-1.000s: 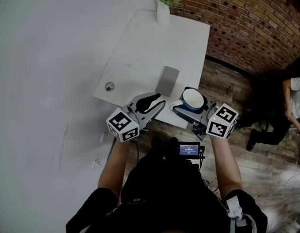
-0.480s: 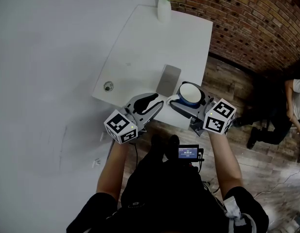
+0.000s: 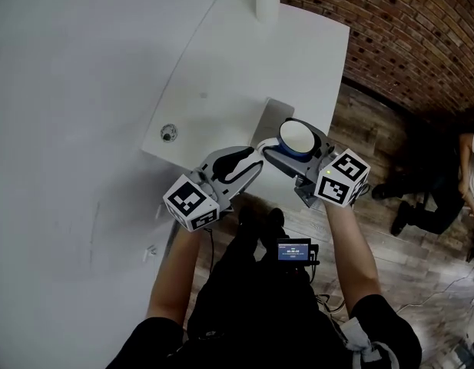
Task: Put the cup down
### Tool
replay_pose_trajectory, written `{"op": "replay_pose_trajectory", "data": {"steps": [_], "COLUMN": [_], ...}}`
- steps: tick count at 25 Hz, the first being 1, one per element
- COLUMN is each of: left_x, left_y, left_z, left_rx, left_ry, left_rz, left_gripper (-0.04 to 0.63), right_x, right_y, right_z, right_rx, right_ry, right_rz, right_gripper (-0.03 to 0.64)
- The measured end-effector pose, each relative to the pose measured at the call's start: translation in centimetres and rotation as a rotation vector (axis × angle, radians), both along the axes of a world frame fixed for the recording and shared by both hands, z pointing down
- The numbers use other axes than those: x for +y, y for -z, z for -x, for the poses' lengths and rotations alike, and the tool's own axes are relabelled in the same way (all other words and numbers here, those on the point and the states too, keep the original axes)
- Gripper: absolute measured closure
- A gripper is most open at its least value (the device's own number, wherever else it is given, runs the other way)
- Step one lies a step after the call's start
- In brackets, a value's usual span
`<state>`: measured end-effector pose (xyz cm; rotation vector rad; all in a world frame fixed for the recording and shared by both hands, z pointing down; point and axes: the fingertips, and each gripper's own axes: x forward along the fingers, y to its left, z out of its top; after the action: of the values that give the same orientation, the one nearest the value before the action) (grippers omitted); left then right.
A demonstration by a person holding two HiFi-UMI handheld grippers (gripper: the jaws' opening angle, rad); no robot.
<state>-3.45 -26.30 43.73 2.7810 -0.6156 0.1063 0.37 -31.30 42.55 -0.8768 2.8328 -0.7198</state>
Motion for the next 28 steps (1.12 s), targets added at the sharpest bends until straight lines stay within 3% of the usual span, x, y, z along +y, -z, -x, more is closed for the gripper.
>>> {"op": "replay_pose_trajectory", "data": {"steps": [8, 28], "left_x": [-0.5, -2.2], "left_y": [-2.6, -6.3], "left_z": [0.4, 2.4], "left_rx": [-0.003, 0.018], "left_ry": [0.026, 0.088], "left_rz": [0.048, 0.106], "left_gripper": [0.477, 0.477], "right_x": [-2.5, -4.6], "right_y": [-3.9, -12.8], "right_z": [0.7, 3.5], "right_rx": [0.019, 0.220], "right_ry": [0.001, 0.052], "right_rz": [0.020, -0.047], "right_gripper": [0.195, 0.195]}}
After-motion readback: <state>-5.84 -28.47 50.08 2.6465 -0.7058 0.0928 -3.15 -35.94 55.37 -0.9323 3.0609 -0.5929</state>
